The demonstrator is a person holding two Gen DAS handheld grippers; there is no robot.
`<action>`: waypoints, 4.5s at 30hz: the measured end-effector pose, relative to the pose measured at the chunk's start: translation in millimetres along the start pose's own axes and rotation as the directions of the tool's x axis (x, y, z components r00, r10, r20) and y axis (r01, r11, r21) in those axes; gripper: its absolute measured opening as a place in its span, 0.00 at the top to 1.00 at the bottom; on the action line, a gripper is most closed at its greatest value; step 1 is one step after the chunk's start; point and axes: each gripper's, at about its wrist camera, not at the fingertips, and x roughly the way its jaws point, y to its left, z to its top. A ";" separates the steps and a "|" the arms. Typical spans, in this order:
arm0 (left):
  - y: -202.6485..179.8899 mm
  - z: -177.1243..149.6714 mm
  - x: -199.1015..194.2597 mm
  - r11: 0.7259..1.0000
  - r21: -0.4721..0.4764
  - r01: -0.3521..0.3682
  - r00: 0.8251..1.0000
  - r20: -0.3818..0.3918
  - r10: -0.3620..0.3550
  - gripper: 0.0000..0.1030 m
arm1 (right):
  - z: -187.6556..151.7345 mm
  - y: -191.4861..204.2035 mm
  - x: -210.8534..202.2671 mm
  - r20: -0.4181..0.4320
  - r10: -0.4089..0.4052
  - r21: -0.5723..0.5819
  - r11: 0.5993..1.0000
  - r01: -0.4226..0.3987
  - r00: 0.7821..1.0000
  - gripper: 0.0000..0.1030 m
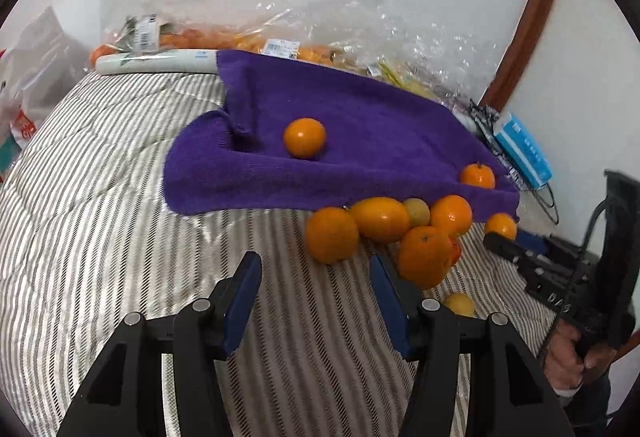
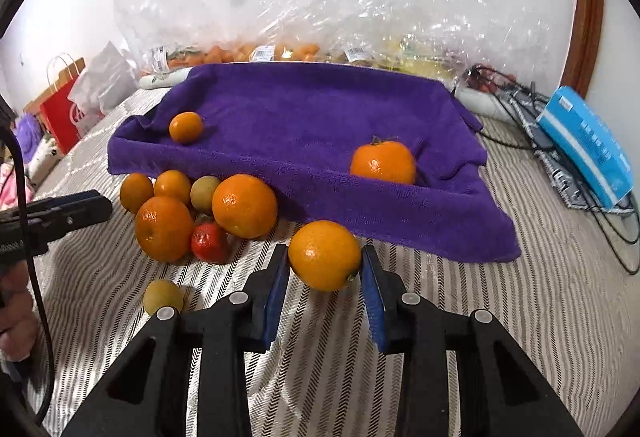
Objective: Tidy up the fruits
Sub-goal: 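Withdraw both open grippers from the towel back toward the fruit pile, then grasp another orange with the left gripper while the right gripper grasps another orange, then carry the left gripper's orange onto the towel while the right gripper carries its orange there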
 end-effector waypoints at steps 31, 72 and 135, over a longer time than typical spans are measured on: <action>-17.1 14.2 35.4 0.997 0.038 -0.060 0.998 -0.024 0.061 0.71 | -1.8 -13.6 15.6 -0.069 0.059 0.012 0.998 -0.059 0.996 0.64; -42.7 104.3 5.9 0.996 0.047 -0.077 0.984 0.166 0.069 0.71 | 106.5 -31.2 -40.4 0.232 0.036 0.050 0.998 -0.049 0.972 0.65; -34.2 75.9 80.6 0.996 0.012 -0.084 0.996 0.017 0.084 0.71 | 79.5 -53.8 56.0 0.048 -0.016 0.115 0.993 0.010 0.999 0.65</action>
